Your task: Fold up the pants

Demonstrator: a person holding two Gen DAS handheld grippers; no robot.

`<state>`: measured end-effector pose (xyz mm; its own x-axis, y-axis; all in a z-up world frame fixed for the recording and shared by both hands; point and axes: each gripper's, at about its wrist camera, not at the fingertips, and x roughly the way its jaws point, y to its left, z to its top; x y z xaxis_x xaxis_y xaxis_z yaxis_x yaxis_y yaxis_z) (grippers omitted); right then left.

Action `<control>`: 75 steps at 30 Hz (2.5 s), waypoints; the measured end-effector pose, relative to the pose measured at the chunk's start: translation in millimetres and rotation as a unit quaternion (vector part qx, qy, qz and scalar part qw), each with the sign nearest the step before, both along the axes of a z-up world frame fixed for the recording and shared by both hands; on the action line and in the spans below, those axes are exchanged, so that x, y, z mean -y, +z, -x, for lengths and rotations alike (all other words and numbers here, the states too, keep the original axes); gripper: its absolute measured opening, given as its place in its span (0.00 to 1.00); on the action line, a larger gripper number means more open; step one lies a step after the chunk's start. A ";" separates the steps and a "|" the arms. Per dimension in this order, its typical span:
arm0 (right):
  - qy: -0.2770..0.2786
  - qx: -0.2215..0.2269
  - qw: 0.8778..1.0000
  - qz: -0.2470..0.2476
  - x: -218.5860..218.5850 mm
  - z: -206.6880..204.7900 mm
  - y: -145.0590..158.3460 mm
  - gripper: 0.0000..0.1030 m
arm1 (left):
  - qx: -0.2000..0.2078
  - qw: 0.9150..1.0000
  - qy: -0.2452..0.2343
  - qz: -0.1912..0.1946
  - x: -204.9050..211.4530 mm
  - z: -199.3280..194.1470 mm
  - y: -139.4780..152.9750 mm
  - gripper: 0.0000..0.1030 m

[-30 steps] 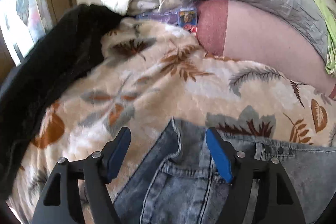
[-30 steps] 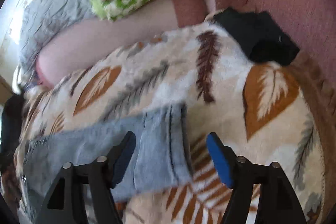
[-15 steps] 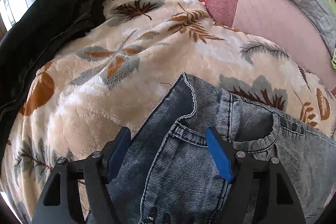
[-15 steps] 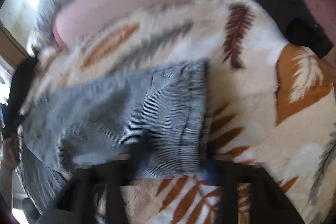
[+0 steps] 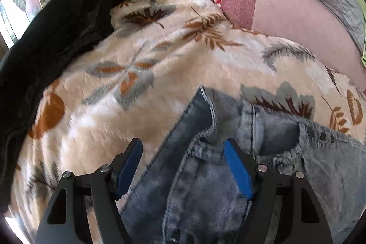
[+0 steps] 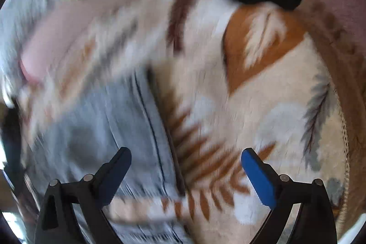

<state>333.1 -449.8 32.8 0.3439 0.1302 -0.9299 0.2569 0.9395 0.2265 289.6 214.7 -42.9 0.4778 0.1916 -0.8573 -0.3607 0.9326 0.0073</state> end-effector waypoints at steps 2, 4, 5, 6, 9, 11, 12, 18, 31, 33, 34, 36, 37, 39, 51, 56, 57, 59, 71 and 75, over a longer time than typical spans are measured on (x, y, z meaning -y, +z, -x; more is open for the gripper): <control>0.013 0.027 0.999 -0.036 -3.6 -11.5 7.9 0.95 | 0.007 1.000 0.003 0.002 -2.7 -8.0 5.7 0.73; 0.037 0.035 0.998 -0.042 -17.1 -31.8 8.8 0.95 | 0.014 1.000 0.006 0.016 -4.3 -15.8 9.1 0.73; 0.046 0.032 0.998 -0.035 -22.1 -40.9 6.9 0.94 | 0.016 0.999 0.008 0.029 -5.1 -21.3 9.1 0.73; 0.052 0.026 0.998 -0.029 -28.8 -52.2 0.6 0.90 | 0.014 0.999 0.010 0.041 -5.2 -27.3 7.1 0.73; 0.070 -0.010 0.997 -0.030 -44.2 -86.0 -36.2 0.59 | -0.001 0.998 0.007 0.064 -1.6 -41.0 -2.5 0.72; 0.082 -0.023 0.996 0.010 -52.2 -92.5 -50.1 0.53 | -0.018 0.997 0.004 0.077 1.3 -49.1 -12.4 0.64; 0.087 -0.020 0.996 0.024 -55.3 -92.4 -52.9 0.51 | -0.021 0.997 0.007 0.078 2.2 -51.5 -15.3 0.56; 0.097 -0.013 0.994 0.053 -59.8 -89.2 -40.0 0.19 | -0.027 0.997 0.006 0.077 0.3 -61.0 -18.9 0.03; 0.127 0.100 0.986 0.029 -75.6 -17.2 67.7 0.15 | 0.116 0.989 -0.043 0.080 2.7 41.6 94.4 0.03; 0.136 0.118 0.983 0.024 -75.0 16.2 88.4 0.15 | 0.144 0.985 -0.056 0.082 2.3 83.4 113.7 0.03; 0.142 0.125 0.982 0.023 -75.7 34.5 96.7 0.15 | 0.150 0.983 -0.062 0.082 1.8 98.6 118.6 0.03; 0.152 0.135 0.979 0.024 -74.3 77.3 108.0 0.15 | 0.164 0.980 -0.079 0.081 1.0 139.5 125.6 0.03; 0.155 0.136 0.978 0.023 -72.9 94.4 108.7 0.15 | 0.166 0.978 -0.088 0.086 0.2 160.7 124.6 0.03; 0.165 0.127 0.977 0.035 -71.6 136.3 102.7 0.15 | 0.161 0.977 -0.103 0.093 -1.6 193.2 115.6 0.03; 0.123 0.038 0.992 -0.001 -24.7 248.4 15.1 0.15 | 0.060 0.985 -0.140 0.085 -14.0 274.6 42.0 0.03; 0.119 0.076 0.990 -0.025 -17.5 256.7 45.3 0.15 | 0.087 0.982 -0.145 0.084 -17.9 282.2 69.6 0.03; 0.120 0.084 0.989 -0.021 -15.1 257.8 52.5 0.15 | 0.090 0.981 -0.147 0.086 -19.2 283.1 75.2 0.03; 0.123 0.092 0.988 -0.024 -11.0 260.5 59.1 0.15 | 0.093 0.980 -0.149 0.094 -23.1 284.9 80.9 0.03; 0.148 -0.009 0.988 -0.037 7.3 262.3 15.9 0.61 | -0.002 0.983 -0.152 0.104 -43.5 279.4 33.9 0.07; 0.095 0.048 0.991 -0.083 25.2 264.1 42.3 0.61 | -0.004 0.986 -0.150 0.076 -35.7 278.0 41.3 0.16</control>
